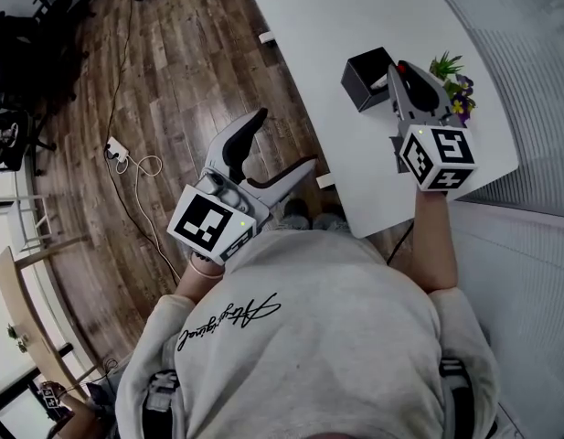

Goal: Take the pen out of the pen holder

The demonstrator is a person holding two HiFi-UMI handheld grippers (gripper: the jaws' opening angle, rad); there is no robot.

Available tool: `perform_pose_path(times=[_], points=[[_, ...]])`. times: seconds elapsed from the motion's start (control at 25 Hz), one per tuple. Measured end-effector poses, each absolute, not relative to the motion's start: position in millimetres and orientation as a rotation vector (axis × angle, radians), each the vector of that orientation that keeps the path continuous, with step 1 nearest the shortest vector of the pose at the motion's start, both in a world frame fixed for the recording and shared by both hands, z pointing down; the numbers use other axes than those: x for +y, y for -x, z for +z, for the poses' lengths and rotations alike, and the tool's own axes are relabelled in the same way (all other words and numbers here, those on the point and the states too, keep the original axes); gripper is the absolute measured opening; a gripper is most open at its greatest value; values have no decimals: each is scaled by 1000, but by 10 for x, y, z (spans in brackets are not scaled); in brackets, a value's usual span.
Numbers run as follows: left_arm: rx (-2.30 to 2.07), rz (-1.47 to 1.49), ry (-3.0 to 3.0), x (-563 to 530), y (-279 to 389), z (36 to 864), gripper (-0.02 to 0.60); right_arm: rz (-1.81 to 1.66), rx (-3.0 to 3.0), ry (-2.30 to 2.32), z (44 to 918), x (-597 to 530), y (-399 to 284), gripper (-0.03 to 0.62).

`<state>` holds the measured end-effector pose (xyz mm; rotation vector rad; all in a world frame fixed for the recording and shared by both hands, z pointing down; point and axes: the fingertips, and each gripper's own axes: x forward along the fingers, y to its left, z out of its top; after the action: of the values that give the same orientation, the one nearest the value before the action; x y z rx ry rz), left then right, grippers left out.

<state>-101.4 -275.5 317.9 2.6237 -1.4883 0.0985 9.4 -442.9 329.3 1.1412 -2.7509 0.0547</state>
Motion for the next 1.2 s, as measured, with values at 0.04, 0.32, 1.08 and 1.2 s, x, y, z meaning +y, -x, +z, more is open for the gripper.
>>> perform_pose_path(times=[0.04, 0.32, 1.08, 1.2], points=[[-1483, 97, -2629, -2756, 1024, 3173, 373, 52, -2755, -1150, 3261, -4417, -96, 55], [-1428, 82, -2669, -2779, 1064, 3145, 373, -2, -2776, -1213, 3002, -4311, -120, 55], [-1265, 74, -2777, -2828, 1031, 3167, 373, -81, -2820, -1373, 2573, -3926, -322, 55], [-1243, 76, -2789, -2841, 1010, 3165, 373, -75, -2819, -1393, 2562, -3856, -364, 55]])
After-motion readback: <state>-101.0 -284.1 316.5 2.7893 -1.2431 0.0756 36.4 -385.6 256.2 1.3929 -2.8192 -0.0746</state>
